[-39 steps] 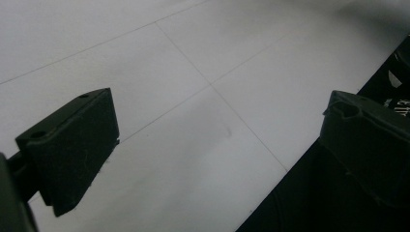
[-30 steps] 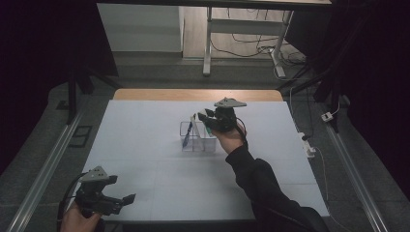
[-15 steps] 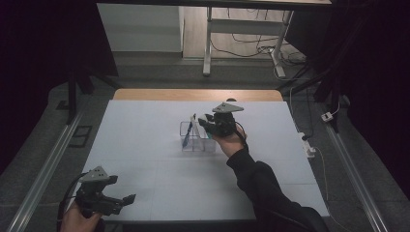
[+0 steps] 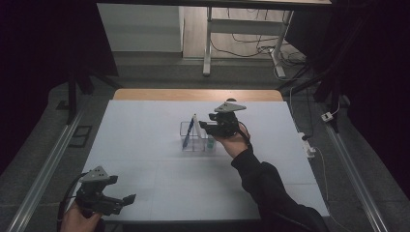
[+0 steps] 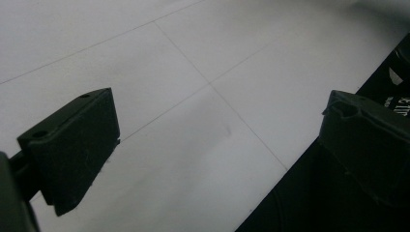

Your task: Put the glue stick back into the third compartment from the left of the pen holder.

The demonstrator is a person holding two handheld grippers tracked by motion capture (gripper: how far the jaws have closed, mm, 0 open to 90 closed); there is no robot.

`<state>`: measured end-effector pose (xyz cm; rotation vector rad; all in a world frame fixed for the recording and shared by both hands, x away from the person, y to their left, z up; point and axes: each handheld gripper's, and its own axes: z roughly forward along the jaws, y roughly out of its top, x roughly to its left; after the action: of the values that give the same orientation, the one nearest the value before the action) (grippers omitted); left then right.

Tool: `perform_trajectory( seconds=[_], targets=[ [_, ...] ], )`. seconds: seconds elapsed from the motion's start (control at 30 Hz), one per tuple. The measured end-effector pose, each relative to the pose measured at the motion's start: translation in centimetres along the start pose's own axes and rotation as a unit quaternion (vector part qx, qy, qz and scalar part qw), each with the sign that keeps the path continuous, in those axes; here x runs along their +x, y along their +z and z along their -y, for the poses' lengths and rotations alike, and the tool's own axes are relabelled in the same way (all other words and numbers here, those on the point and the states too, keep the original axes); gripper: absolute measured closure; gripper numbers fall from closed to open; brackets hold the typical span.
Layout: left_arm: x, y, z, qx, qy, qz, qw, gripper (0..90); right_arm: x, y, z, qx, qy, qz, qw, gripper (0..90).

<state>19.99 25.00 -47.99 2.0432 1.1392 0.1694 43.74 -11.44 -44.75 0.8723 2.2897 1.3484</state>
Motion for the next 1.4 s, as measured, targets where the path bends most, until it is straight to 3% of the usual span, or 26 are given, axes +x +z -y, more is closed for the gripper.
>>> perform_trajectory(
  seconds=[0.2, 0.63, 1.13, 1.4],
  targets=[
    [0.0, 0.0, 0.0, 0.000, 0.000, 0.000, 1.0000, 0.7, 0.0, -0.6, -0.4, 0.015, 0.007, -0.019, 0.9997, 35.1],
    [0.0, 0.0, 0.0, 0.000, 0.001, 0.000, 1.0000, 0.7, 0.9, -2.3, -0.4, 0.044, -0.007, -0.047, 0.9979, 16.5],
    [0.0, 0.0, 0.0, -0.002, 0.000, 0.001, 1.0000, 0.7, 1.4, -4.4, 1.0, 0.077, -0.003, -0.067, 0.9948, 5.8],
    [0.0, 0.0, 0.0, -0.002, -0.001, 0.000, 1.0000, 0.7, 1.8, -5.8, 2.3, 0.089, -0.020, -0.068, 0.9935, 1.8]
  ],
)
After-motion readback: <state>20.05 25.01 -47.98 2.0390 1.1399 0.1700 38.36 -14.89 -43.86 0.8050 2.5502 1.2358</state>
